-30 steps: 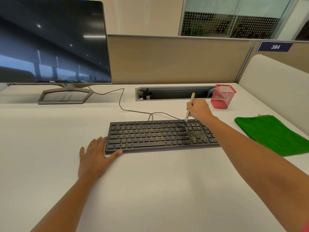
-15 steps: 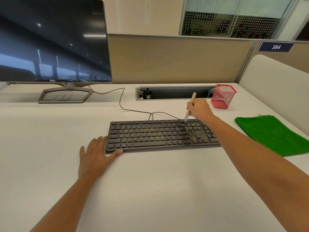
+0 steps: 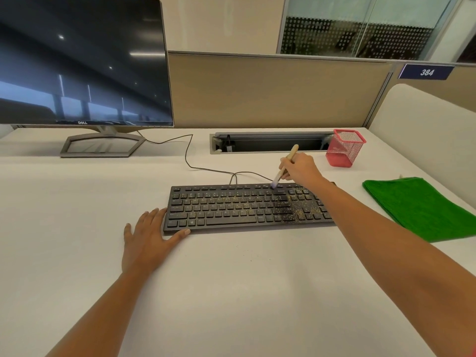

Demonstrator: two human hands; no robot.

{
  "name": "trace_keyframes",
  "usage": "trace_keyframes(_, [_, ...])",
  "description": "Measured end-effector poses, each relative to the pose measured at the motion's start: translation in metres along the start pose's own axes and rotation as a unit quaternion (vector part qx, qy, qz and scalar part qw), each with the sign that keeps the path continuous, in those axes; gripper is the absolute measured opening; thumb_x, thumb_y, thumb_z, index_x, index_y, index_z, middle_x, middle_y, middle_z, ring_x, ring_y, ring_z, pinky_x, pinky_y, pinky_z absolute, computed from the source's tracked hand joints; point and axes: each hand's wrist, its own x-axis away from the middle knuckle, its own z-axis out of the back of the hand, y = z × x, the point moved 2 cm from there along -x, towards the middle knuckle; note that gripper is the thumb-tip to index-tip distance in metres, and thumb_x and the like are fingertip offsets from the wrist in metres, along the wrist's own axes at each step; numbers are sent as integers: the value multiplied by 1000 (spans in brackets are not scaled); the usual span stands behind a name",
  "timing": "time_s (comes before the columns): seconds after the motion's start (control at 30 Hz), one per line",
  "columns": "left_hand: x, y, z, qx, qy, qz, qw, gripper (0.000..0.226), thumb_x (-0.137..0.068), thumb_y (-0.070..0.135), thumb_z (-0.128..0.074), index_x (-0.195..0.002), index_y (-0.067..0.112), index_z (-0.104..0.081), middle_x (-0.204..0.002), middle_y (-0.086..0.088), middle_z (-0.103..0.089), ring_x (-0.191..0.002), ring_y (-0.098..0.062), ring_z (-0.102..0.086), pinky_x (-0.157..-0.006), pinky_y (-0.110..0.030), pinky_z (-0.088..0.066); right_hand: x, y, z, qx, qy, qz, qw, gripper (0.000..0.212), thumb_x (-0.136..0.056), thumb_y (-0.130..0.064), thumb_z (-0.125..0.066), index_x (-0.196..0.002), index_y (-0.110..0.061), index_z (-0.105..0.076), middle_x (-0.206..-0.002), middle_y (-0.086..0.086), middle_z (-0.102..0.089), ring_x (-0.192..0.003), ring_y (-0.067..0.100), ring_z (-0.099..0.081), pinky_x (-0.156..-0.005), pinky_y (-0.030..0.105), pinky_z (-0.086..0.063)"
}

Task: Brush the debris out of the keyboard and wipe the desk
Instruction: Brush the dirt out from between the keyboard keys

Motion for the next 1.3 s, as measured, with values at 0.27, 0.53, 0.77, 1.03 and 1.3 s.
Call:
trace_keyframes(0.27, [0, -1, -1, -3, -4, 3, 1000, 107, -58, 88, -12, -145, 29, -30, -152, 6, -30, -143, -13, -16, -116, -46, -6, 8, -21, -11, 120, 40, 40, 991, 36, -100, -23, -39, -106, 4, -62, -91, 18, -65, -73, 22, -57, -51, 22, -40])
trace_keyframes(0.53, [2, 2, 2, -1, -16, 8, 1000, 109, -56, 89, -11, -146, 29, -27, -154, 7, -26, -144, -11, -12, -116, -45, -3, 26, -70, -69, -119, -39, 63, 990, 27, -95, -18, -51, -107, 4, -62, -97, 20, -68, -76, 22, -68, -65, 22, -56])
trace_keyframes(0.77, [1, 2, 1, -8, -16, 9, 1000, 109, -57, 89, -10, -146, 29, -27, -154, 7, -26, -144, -11, -12, -116, -45, -4, 45, -115, -123, -145, -114, 102, 977, 24, -92, -19, -58, -103, -1, -68, -95, 16, -71, -87, 25, -69, -85, 36, -56])
trace_keyframes(1.03, [0, 2, 1, -7, -17, 9, 1000, 110, -58, 89, -9, -146, 27, -28, -154, 6, -26, -144, -12, -12, -116, -46, -4, 45, -136, -149, -112, -123, 128, 978, 29, -92, -22, -56, -98, 4, -69, -96, 19, -68, -89, 30, -65, -86, 41, -52])
trace_keyframes(1.3, [-1, 1, -1, -6, -8, 7, 1000, 107, -60, 89, -12, -145, 26, -31, -153, 6, -28, -144, -11, -14, -116, -46, -4, 40, -152, -158, -4, -182, 148, 972, 30, -92, -18, -53, -104, 8, -61, -104, 23, -65, -93, 36, -65, -85, 43, -54])
